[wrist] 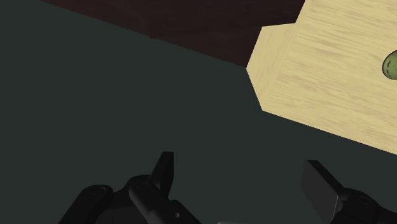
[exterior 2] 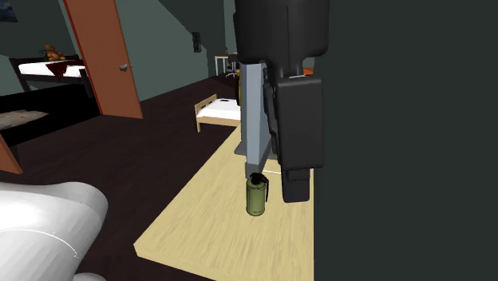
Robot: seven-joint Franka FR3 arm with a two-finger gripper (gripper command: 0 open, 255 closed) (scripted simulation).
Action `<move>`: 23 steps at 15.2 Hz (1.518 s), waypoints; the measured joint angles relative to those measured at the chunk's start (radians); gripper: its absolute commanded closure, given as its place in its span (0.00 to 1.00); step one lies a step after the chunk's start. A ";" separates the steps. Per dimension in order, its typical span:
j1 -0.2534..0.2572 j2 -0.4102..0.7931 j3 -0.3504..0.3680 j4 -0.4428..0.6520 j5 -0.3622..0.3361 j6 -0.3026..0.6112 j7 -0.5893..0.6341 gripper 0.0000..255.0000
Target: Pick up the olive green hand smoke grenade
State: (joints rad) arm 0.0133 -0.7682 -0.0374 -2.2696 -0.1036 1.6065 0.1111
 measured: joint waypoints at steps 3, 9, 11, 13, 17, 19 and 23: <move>0.006 0.004 0.018 -0.016 0.013 0.016 0.024 0.00; 0.041 -0.003 0.116 -0.141 0.080 0.115 0.145 0.00; 0.054 0.017 0.150 -0.162 0.103 0.155 0.186 0.00; 0.071 0.023 0.188 -0.189 0.129 0.183 0.231 0.00; 0.100 0.082 0.271 -0.216 0.178 0.264 0.324 0.00; 0.114 0.114 0.312 -0.234 0.200 0.313 0.369 0.00; 0.128 0.207 0.387 -0.226 0.228 0.397 0.452 0.00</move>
State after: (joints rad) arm 0.1414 -0.5611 0.3497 -2.4960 0.1245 2.0031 0.5628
